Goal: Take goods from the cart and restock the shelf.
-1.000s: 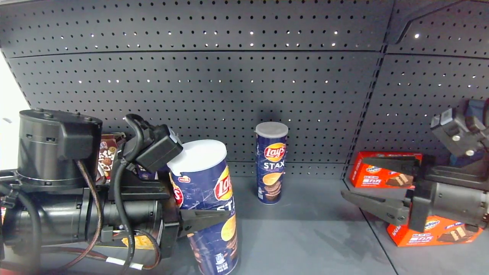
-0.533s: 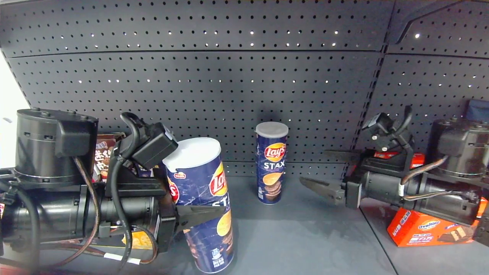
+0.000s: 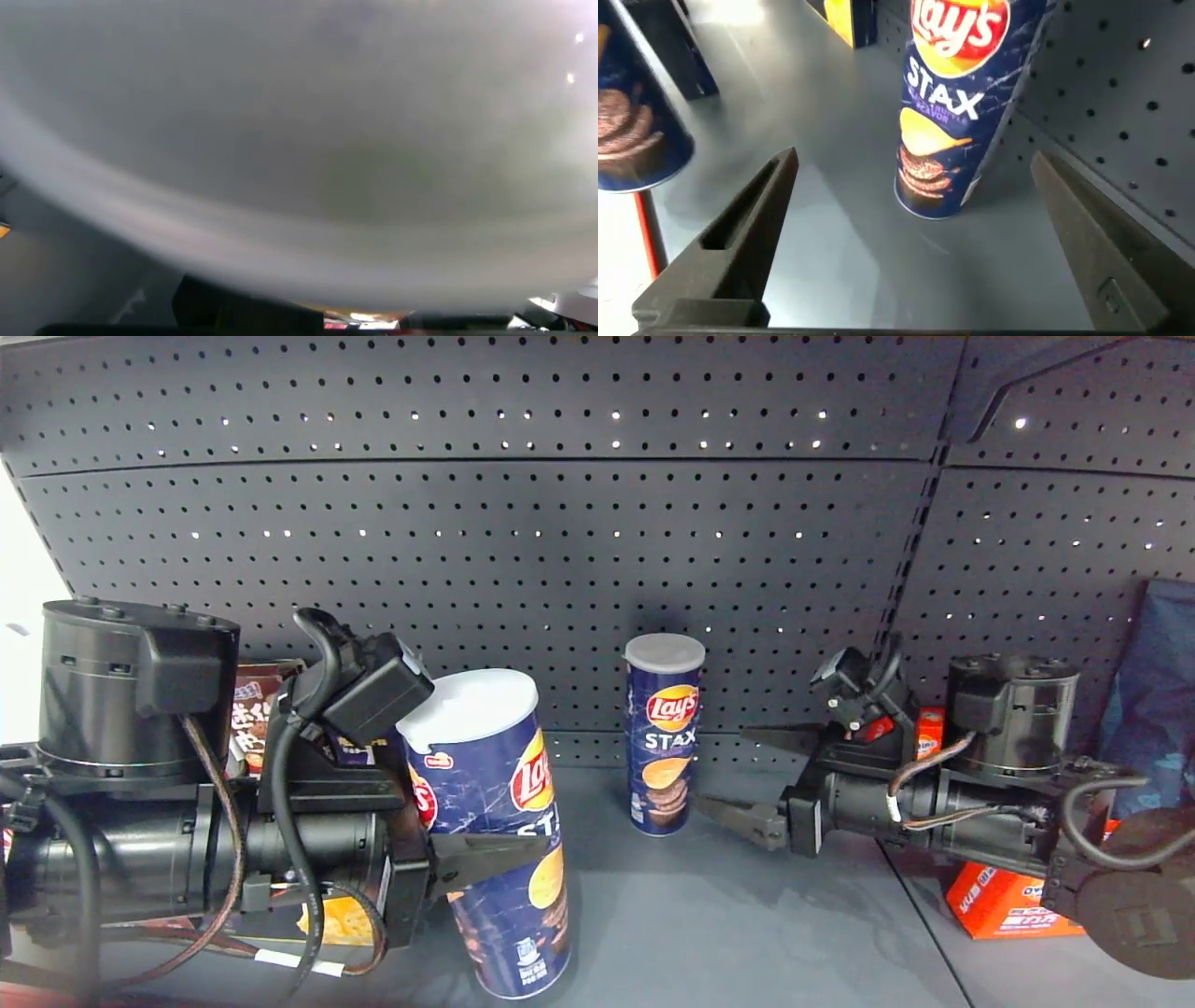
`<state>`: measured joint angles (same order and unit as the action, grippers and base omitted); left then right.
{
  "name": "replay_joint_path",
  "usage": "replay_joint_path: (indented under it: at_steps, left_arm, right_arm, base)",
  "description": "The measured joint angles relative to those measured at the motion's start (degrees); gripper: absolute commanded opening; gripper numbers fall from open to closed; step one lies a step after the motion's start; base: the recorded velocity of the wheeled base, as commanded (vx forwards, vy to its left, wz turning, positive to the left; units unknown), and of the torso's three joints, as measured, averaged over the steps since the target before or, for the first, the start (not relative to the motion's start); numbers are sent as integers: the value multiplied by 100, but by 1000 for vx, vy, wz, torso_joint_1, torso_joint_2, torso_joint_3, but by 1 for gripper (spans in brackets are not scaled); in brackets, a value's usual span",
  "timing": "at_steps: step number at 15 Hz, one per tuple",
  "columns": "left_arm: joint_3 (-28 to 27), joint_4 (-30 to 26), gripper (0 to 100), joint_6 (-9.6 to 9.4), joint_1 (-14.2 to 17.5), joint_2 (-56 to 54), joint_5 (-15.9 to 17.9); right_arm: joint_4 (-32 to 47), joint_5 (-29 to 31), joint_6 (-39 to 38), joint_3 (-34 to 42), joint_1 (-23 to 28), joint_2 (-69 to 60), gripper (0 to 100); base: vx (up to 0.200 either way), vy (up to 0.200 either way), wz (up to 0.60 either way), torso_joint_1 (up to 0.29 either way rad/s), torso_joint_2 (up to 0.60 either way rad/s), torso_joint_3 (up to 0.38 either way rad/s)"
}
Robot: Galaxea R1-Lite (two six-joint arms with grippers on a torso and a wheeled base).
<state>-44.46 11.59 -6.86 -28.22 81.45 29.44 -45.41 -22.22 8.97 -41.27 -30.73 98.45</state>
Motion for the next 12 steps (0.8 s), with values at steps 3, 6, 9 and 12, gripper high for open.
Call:
replay_joint_path:
  at_steps: [3,6,9,12]
  left_arm:
    - [0,0,0,0,2,2,0]
    - [-2,0,0,0,2,4,0]
    - [2,-2,0,5,2,11,1]
    - [9,0,0,2,9,15,1]
  right_arm:
    - [-21,0,-2,-138,6,251,100]
    - [-55,0,-2,-363,15,568,100]
    - [-174,0,-13,-569,15,920,100]
    - [-213,4,-17,-864,30,1269,100]
  base:
    - [0,0,0,0,0,0]
    - [0,0,0,0,0,0]
    - [0,0,0,0,0,0]
    - [0,0,0,0,0,0]
